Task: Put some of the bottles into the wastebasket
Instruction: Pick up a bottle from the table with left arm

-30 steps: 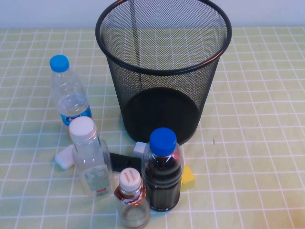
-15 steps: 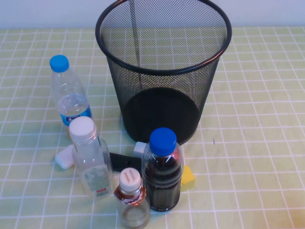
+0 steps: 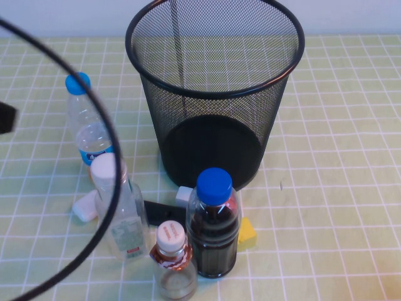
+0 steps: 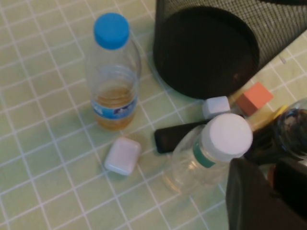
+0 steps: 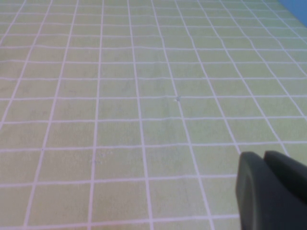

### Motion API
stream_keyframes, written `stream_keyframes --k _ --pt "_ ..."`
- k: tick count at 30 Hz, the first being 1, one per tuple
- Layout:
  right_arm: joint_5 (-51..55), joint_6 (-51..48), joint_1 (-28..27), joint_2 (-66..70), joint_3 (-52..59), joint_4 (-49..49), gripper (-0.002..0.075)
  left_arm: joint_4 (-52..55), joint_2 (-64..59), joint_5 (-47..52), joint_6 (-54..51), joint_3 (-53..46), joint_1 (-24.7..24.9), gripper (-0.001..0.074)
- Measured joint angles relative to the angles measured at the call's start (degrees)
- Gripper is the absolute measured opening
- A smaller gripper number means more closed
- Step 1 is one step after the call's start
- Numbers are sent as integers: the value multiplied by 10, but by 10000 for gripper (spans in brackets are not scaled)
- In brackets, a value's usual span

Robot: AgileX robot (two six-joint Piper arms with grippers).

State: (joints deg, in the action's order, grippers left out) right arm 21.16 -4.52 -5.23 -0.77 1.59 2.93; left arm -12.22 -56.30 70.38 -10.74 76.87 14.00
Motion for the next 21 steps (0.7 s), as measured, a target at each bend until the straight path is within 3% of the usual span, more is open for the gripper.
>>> stream_keyframes --k 2,6,8,12,21 --pt "0 0 0 0 0 0 -8 -19 -31 9 -7 9 0 145" --pt "0 0 0 0 0 0 -8 -30 -82 16 -10 22 20 407" --pt "0 0 0 0 0 0 -8 -30 -106 16 -10 27 31 476" --pt "0 0 0 0 0 0 -8 -31 -156 16 -1 37 55 523" --pt "0 0 0 0 0 0 -8 24 -231 13 61 38 112 534"
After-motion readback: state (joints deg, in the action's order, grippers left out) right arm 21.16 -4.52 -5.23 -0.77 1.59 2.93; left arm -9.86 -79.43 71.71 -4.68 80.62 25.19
